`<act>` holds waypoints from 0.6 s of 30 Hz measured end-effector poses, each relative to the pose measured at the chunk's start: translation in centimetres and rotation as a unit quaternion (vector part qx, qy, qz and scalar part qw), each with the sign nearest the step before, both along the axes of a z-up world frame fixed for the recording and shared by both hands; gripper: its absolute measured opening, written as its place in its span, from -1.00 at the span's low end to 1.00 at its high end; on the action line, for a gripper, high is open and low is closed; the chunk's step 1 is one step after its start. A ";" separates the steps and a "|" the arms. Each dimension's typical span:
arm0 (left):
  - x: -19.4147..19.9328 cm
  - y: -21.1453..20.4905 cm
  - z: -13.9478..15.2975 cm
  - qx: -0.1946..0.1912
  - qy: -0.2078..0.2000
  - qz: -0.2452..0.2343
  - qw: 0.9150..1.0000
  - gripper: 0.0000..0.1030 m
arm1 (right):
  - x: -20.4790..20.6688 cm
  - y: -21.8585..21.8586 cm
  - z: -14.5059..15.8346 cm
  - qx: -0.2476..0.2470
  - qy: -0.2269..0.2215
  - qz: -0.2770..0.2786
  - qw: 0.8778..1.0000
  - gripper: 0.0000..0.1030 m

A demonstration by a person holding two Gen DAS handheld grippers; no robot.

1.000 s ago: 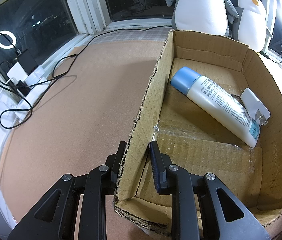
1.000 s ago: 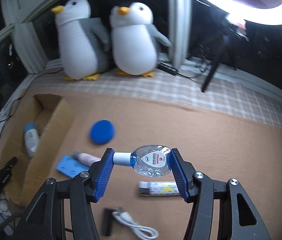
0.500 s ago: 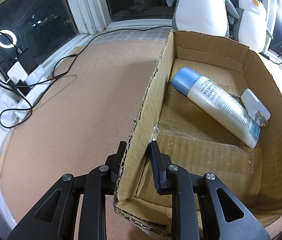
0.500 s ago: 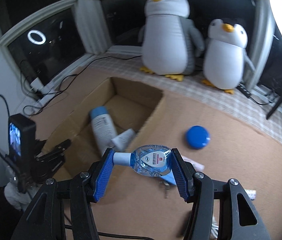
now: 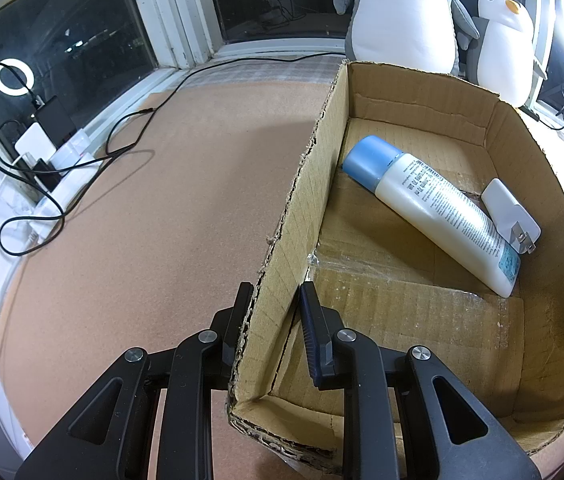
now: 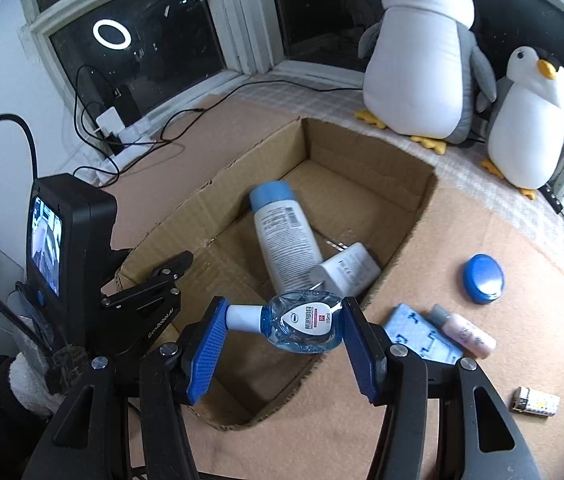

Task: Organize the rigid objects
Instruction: 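Carry the perfume bottle toward the box and lower it inside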

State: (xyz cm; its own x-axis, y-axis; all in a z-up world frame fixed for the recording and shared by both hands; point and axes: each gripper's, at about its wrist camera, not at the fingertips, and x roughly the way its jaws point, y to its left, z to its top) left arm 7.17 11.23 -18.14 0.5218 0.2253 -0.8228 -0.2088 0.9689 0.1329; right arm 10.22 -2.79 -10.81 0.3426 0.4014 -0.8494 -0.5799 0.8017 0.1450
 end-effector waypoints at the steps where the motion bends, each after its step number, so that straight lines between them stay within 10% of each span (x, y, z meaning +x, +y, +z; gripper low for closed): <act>1: 0.0 0.0 0.0 0.000 0.000 0.000 1.000 -0.58 | 0.0 0.2 -0.2 -0.001 0.002 0.001 1.000 0.02; 18: 0.0 0.1 -0.1 0.000 -0.001 0.001 1.000 -0.58 | -0.5 1.5 -0.6 -0.005 0.003 0.016 1.000 0.11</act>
State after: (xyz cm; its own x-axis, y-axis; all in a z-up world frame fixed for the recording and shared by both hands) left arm 7.20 11.29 -18.26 0.5228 0.2264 -0.8219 -0.2114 0.9684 0.1323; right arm 9.76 -1.27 -11.43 0.3250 0.4046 -0.8548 -0.6048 0.7838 0.1410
